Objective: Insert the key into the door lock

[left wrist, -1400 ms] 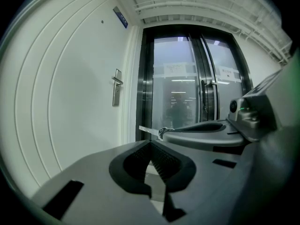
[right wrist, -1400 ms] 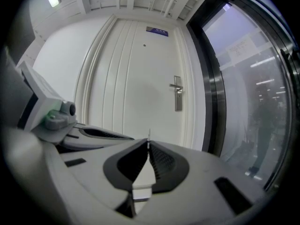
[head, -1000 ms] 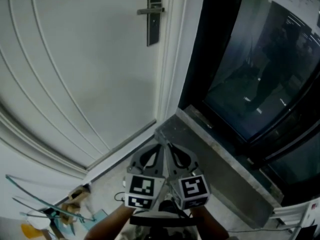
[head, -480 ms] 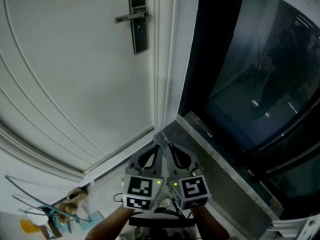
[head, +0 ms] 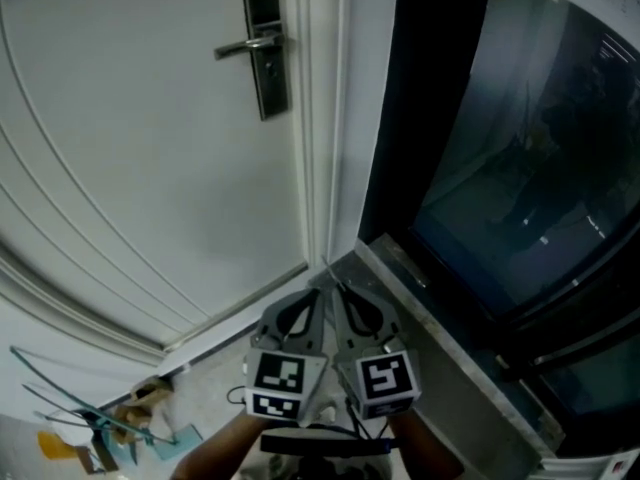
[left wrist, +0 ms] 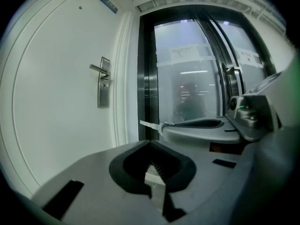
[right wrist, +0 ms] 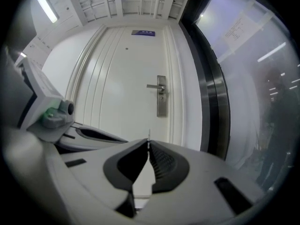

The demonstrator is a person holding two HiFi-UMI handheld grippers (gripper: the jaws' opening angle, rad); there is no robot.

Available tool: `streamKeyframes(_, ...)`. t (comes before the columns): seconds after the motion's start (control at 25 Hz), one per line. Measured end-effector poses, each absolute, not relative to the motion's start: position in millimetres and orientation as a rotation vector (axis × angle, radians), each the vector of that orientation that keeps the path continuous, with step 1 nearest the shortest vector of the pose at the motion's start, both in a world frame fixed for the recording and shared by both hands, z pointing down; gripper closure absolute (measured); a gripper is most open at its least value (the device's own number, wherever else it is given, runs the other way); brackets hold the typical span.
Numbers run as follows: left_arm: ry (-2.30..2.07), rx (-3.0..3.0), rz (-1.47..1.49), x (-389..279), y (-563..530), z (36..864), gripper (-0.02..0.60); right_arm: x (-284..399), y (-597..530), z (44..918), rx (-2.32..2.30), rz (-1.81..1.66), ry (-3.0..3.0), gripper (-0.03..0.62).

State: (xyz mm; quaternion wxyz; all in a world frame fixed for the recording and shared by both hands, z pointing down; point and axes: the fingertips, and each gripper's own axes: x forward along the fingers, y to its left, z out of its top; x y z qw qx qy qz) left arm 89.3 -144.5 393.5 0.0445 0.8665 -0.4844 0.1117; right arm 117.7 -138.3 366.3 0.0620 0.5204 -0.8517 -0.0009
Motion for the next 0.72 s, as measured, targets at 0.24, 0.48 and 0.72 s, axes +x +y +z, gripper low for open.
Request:
streamKeyframes(0.24, -1.478, 2.653, 0.314, 87, -168, 390, 0.578, 114, -159, 363, 1.551, -0.056, -2.55, 0.572)
streamKeyframes(0.48, -1.443, 2.672, 0.289, 84, -206, 386, 0.578, 108, -195, 356, 1.554, -0.12, -2.508, 0.572)
streamKeyframes(0.72, -1.423, 2.701, 0.27, 70, -254, 375, 0.578, 95, -241, 346, 1.547, -0.222, -2.444, 0.572)
